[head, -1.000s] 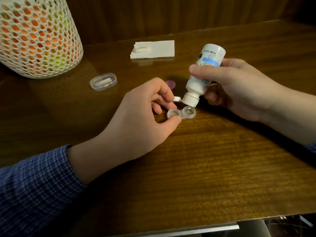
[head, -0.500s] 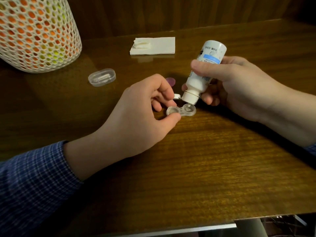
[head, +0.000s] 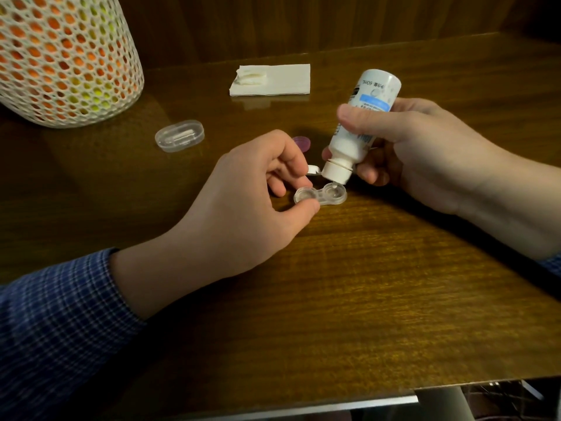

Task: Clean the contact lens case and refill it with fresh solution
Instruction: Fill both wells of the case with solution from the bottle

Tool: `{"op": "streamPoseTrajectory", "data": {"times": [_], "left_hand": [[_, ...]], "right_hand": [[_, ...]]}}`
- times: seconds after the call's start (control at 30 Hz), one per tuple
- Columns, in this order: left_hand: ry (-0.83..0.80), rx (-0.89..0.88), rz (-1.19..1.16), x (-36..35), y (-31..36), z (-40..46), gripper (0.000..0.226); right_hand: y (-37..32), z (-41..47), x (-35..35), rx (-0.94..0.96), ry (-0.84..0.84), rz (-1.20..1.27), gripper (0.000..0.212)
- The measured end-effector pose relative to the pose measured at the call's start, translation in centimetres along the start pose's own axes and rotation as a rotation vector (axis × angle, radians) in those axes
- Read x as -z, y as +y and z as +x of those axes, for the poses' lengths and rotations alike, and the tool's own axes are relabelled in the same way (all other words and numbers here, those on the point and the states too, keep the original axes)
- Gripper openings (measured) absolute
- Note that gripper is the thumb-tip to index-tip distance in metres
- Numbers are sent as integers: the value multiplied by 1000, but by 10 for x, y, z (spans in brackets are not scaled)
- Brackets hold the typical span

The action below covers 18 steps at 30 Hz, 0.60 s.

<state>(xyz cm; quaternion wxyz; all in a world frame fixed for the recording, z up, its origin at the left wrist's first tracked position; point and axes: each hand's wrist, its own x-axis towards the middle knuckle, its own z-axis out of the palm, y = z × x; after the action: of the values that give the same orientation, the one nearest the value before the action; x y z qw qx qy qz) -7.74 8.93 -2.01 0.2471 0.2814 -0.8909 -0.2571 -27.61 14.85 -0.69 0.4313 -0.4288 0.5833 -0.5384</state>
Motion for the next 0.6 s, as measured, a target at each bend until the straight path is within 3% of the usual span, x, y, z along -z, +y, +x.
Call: {"op": "streamPoseTrajectory", "data": {"times": [0.6], "left_hand": [[6, 6, -2, 0, 1, -1, 29]], "right_hand": [[1, 0, 2, 3, -19, 8, 18]]}}
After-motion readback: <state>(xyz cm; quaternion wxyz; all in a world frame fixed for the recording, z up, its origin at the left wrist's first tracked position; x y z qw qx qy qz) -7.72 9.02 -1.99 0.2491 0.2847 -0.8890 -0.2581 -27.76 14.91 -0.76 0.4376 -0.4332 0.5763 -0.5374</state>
